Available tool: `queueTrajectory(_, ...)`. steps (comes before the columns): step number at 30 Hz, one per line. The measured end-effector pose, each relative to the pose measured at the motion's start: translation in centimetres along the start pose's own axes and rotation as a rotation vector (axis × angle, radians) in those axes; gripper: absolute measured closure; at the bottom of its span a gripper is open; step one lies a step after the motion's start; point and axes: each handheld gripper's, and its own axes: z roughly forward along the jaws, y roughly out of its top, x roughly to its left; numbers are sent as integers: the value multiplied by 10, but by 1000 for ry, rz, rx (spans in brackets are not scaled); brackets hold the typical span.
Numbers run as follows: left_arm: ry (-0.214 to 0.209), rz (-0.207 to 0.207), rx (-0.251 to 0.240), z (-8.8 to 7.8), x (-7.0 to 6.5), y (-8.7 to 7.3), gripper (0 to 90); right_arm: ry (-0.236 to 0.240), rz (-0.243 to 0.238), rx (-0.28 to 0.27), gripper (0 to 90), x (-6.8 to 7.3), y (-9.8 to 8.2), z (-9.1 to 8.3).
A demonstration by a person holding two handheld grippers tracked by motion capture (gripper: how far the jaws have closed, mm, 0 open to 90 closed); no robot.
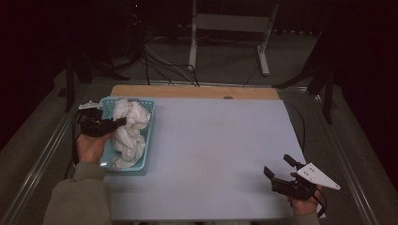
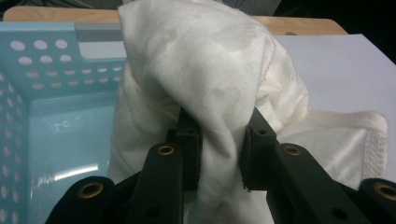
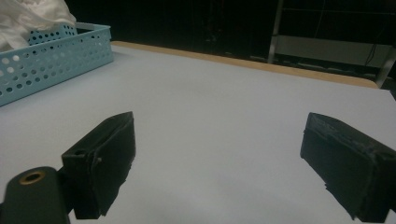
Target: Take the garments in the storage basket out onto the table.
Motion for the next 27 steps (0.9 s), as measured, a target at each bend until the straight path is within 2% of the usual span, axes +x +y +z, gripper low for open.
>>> queueTrajectory(16,-52,36,-57,-9,-15,9,743,0,2,0,104,0,0,0)
queueTrajectory(27,-101,42,-96,-14,-25,17,744,1,2,-1,104,0,0,0)
